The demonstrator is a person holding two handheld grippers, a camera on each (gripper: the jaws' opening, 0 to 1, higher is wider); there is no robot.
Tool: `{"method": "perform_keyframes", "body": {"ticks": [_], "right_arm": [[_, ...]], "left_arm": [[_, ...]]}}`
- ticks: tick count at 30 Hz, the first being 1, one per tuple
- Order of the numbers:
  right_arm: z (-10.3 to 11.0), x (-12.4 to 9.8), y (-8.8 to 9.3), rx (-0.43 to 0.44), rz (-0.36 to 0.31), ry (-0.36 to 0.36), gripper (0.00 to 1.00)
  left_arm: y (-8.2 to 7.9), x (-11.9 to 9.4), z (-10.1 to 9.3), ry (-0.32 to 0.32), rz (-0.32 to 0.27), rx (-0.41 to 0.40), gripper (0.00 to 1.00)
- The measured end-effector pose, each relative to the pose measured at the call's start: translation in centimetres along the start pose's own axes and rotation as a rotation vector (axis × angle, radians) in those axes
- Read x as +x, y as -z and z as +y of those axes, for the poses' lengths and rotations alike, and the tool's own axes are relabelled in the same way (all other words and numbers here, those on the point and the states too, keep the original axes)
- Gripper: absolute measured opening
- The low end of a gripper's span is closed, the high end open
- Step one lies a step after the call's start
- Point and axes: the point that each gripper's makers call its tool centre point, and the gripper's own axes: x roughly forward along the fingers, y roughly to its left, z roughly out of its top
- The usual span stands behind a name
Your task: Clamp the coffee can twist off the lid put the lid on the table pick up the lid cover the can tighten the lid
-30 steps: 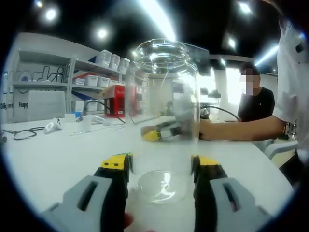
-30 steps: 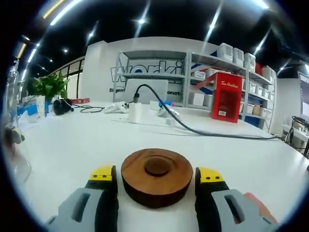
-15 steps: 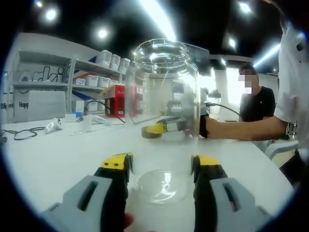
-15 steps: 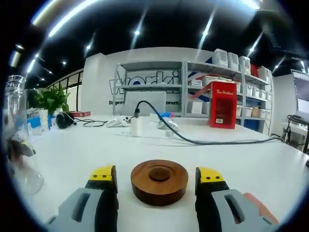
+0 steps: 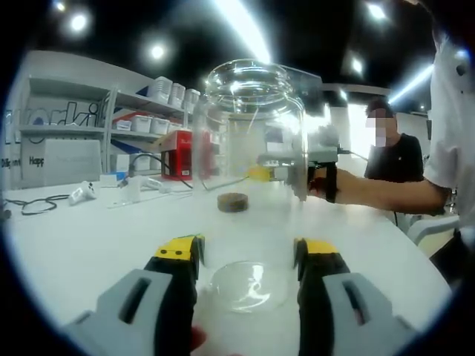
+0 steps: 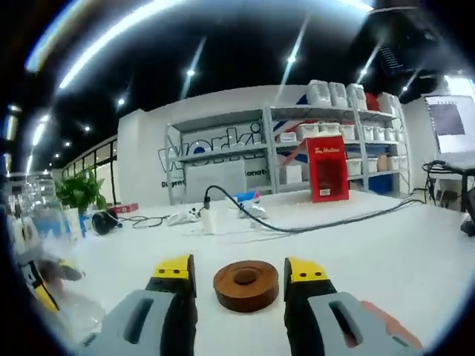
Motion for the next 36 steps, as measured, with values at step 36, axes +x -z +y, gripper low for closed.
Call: {"method": "perform_keyframes", "body": {"ticks": [36], "right_arm": [[1.8, -1.4, 3.1, -0.138, 0.032, -0.018, 0.0]], "left_arm": [[0.0, -0.1, 0.1, -0.003, 0.0, 0.002, 0.44]]}}
